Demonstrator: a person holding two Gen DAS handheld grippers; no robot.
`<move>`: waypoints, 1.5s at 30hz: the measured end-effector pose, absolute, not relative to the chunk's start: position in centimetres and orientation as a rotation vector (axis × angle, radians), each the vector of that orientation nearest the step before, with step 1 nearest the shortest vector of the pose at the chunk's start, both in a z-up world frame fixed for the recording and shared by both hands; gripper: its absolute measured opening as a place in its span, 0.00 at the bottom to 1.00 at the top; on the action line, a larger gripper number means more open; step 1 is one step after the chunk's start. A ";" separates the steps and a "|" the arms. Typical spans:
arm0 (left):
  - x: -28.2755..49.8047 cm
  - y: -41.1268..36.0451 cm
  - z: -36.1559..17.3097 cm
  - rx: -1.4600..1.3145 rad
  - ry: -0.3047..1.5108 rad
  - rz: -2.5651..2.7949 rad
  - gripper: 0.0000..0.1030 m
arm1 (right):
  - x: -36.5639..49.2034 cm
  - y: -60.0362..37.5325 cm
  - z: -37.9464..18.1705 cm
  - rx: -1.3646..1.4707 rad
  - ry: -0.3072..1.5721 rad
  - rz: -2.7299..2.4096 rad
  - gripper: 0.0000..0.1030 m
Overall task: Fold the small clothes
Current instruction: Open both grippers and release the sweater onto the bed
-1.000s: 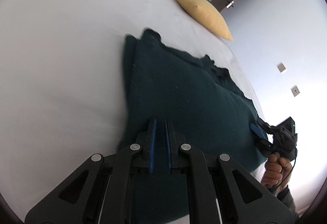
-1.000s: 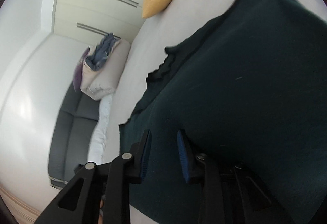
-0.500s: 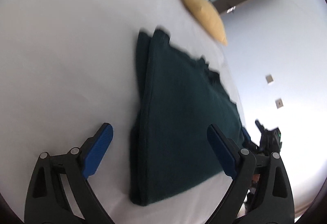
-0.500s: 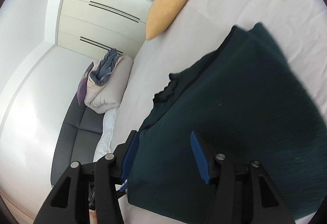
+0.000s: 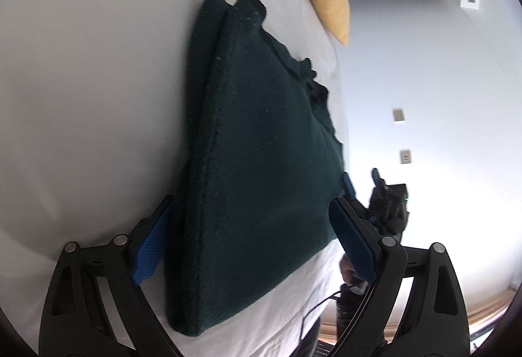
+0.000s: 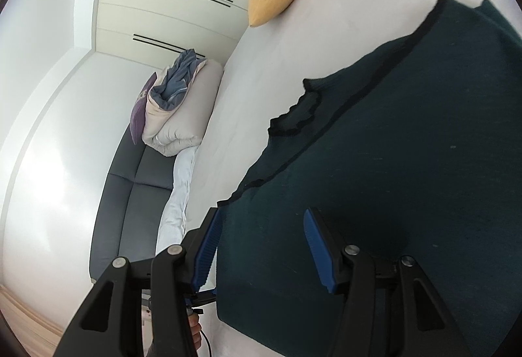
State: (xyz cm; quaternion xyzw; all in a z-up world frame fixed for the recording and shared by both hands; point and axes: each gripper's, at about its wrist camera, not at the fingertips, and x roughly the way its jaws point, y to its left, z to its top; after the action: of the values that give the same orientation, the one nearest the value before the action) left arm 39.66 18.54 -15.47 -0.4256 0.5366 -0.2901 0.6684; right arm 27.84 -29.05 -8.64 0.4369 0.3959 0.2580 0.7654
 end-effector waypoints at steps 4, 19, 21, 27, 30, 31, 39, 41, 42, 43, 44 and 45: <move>38.9 19.1 -17.2 -1.086 1.223 -0.701 0.46 | 28.5 -27.9 -9.1 0.942 0.890 0.570 0.55; 37.0 19.3 -13.5 -1.060 1.111 -0.649 0.12 | 30.4 -24.8 -10.5 0.808 1.003 0.571 0.55; 37.0 18.3 -11.7 -1.026 1.094 -0.650 0.12 | 30.3 -24.8 -10.5 0.804 0.997 0.579 0.55; 37.9 12.4 -6.7 -0.844 1.070 -0.657 0.11 | 29.6 -26.7 -10.3 0.902 0.982 0.632 0.56; 38.3 7.8 -5.2 -0.753 1.087 -0.683 0.11 | 29.5 -28.1 -10.0 0.943 0.968 0.672 0.58; 38.4 6.5 -4.9 -0.728 1.093 -0.691 0.11 | 29.6 -28.7 -9.9 0.955 0.966 0.683 0.58; 37.5 -5.0 -5.2 -0.439 1.132 -0.684 0.11 | 30.6 -33.3 -9.1 1.098 0.917 0.754 0.72; 36.9 -7.6 -5.6 -0.345 1.136 -0.662 0.11 | 31.1 -34.0 -9.4 1.098 0.933 0.735 0.72; 36.5 -8.6 -5.8 -0.303 1.135 -0.657 0.11 | 31.3 -34.1 -9.5 1.092 0.945 0.726 0.72; 36.1 -9.6 -6.1 -0.258 1.134 -0.646 0.11 | 31.5 -34.1 -9.4 1.084 0.952 0.728 0.72; 35.7 -10.7 -6.4 -0.211 1.134 -0.626 0.11 | 31.7 -34.1 -9.3 1.070 0.958 0.732 0.72; 35.5 -11.4 -6.6 -0.182 1.126 -0.617 0.12 | 31.8 -34.0 -9.2 1.052 0.965 0.730 0.72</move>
State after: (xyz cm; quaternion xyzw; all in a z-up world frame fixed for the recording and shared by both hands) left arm 35.46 -11.39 -6.57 -0.0846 0.5246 -0.2872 0.7970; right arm 31.77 -33.95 -9.17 0.4713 0.4326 0.3270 0.6955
